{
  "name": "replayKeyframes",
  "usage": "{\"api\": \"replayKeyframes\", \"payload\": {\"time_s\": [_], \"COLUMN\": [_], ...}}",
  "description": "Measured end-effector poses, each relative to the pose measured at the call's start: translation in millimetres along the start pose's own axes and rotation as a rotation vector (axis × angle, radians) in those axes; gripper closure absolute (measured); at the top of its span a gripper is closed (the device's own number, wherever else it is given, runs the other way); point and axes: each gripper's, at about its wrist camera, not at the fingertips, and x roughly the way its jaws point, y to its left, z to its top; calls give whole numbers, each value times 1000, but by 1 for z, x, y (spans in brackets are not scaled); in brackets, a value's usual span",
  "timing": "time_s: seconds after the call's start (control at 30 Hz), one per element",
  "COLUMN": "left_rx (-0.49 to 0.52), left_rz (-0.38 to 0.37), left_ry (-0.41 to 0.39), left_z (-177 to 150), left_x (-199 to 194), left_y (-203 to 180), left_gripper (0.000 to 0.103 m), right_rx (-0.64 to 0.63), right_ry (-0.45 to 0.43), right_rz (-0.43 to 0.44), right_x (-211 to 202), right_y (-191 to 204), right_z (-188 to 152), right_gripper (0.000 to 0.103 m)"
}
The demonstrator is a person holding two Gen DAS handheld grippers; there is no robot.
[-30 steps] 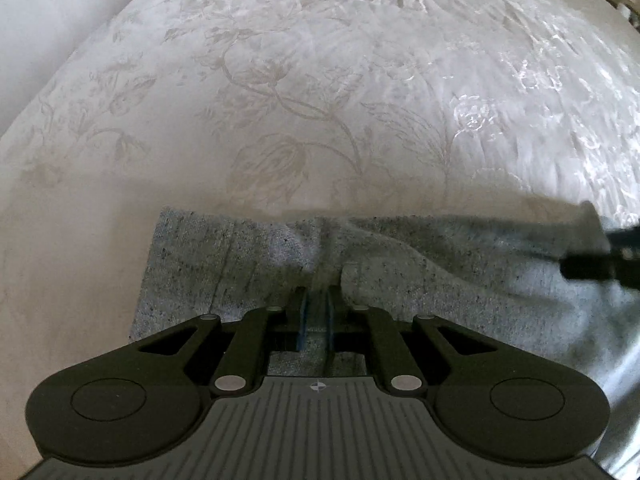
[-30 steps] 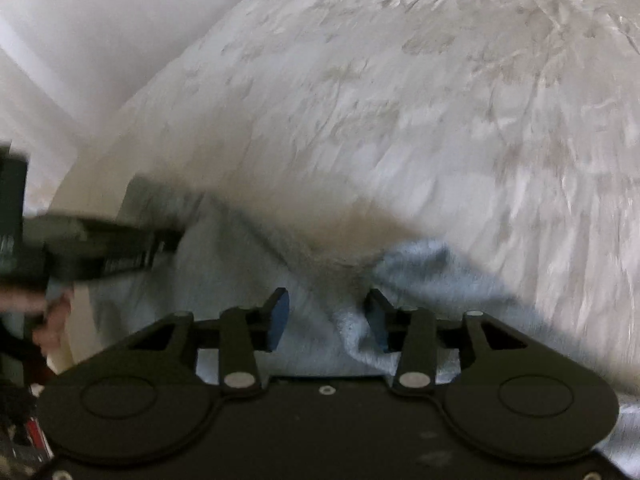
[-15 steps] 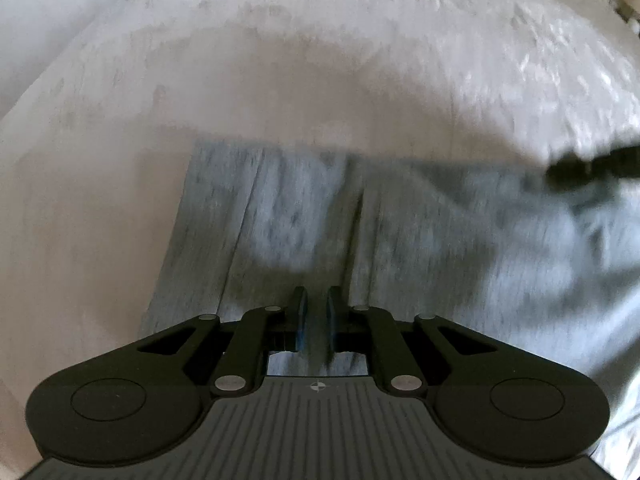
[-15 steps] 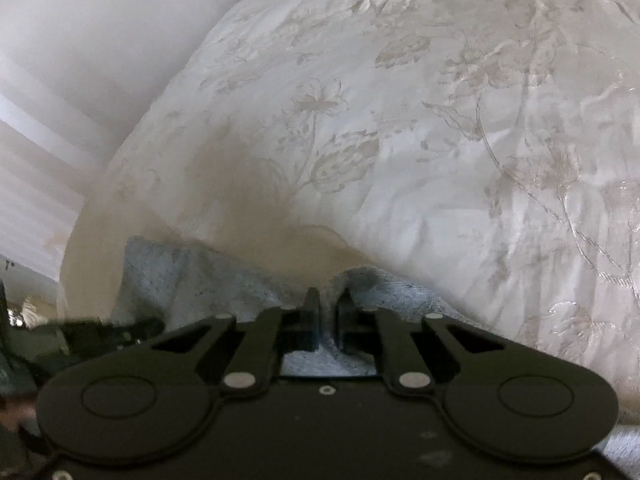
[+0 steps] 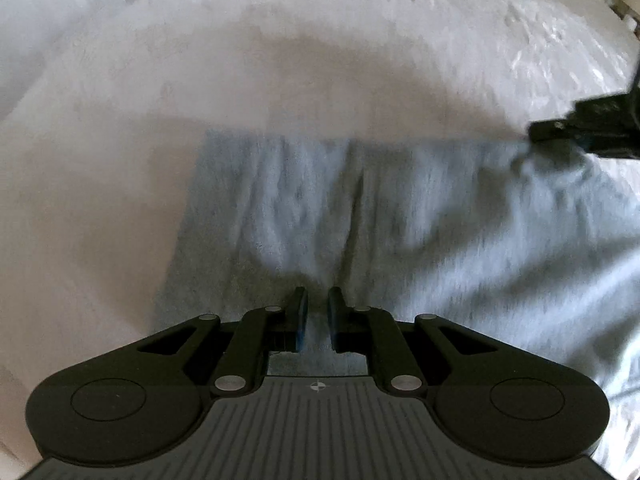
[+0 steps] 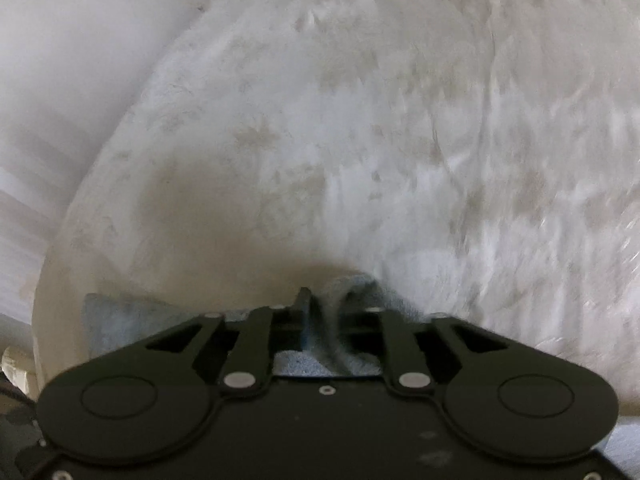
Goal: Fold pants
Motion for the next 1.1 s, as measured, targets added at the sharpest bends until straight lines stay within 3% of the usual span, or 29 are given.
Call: {"api": "replayKeyframes", "payload": {"time_s": [0.07, 0.13, 0.27, 0.37, 0.5, 0.7, 0.77, 0.9, 1.0, 1.1], "left_rx": [21, 36, 98, 144, 218, 225, 216, 218, 234, 266], "left_rz": [6, -44, -122, -162, -147, -141, -115, -95, -98, -124], "left_ry": [-59, -92, -83, -37, 57, 76, 36, -44, -79, -114], "left_z": [10, 21, 26, 16, -6, -1, 7, 28, 48, 67], "left_x": [-10, -16, -9, 2, 31, 30, 20, 1, -4, -8], "left_y": [-8, -19, -50, -69, -78, -76, -79, -91, -106, -128], "left_gripper": [91, 91, 91, 91, 91, 91, 91, 91, 91, 91], "right_rx": [-21, -22, -36, 4, 35, 84, 19, -162, -222, -324], "right_ry": [-71, -115, -126, -111, -79, 55, 55, -40, -61, -9], "right_rz": [-10, -13, -64, -78, -135, -249, -245, -235, -218, -167], "right_x": [-22, -44, -78, -97, -112, -124, -133, -152, -149, -135], "right_y": [0, -5, -19, -31, -49, -97, -97, -95, -104, -115], "right_z": [-2, -7, -28, -53, -88, -132, -131, -114, -91, -71], "right_gripper": [69, 68, 68, 68, 68, 78, 76, 57, 56, 56]}}
